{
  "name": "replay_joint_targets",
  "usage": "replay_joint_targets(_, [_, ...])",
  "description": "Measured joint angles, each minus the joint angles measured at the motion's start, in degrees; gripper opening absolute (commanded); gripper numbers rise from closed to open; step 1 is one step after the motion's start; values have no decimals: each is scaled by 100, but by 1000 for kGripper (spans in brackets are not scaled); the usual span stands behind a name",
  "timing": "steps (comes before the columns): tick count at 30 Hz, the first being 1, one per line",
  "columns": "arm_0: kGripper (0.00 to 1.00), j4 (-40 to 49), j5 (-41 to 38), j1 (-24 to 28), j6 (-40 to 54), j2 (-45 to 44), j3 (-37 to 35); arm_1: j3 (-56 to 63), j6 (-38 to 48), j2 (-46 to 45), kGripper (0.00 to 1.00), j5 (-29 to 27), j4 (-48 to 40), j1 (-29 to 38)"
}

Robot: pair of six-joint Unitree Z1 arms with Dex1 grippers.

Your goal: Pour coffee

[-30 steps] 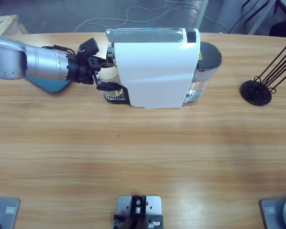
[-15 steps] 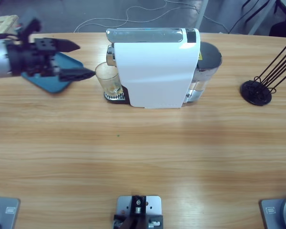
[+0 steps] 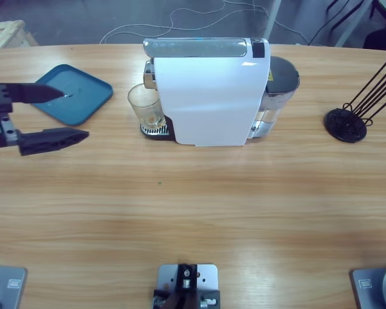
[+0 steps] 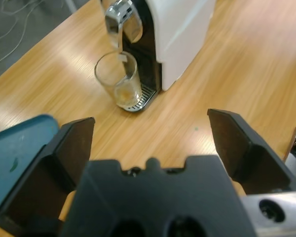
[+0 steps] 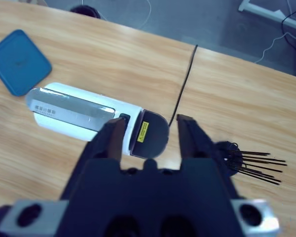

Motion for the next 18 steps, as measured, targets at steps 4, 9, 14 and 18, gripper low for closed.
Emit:
replay_joint_targets(4, [1000,61,85,-2,0,-23,0,-53,-101,380,0,375,117,0])
replay_joint_targets(9, [1000,62,97,-3,0,-22,0,-55,-127,629,0,500,129,0])
replay_joint_targets(14, [1000,62,104,-3,0,-3,0,-2,-190,711,0,739,109,0])
replay_joint_targets(18, [1000,61,127,-3,0,67,0,-2,-199,871,0,826,109,0])
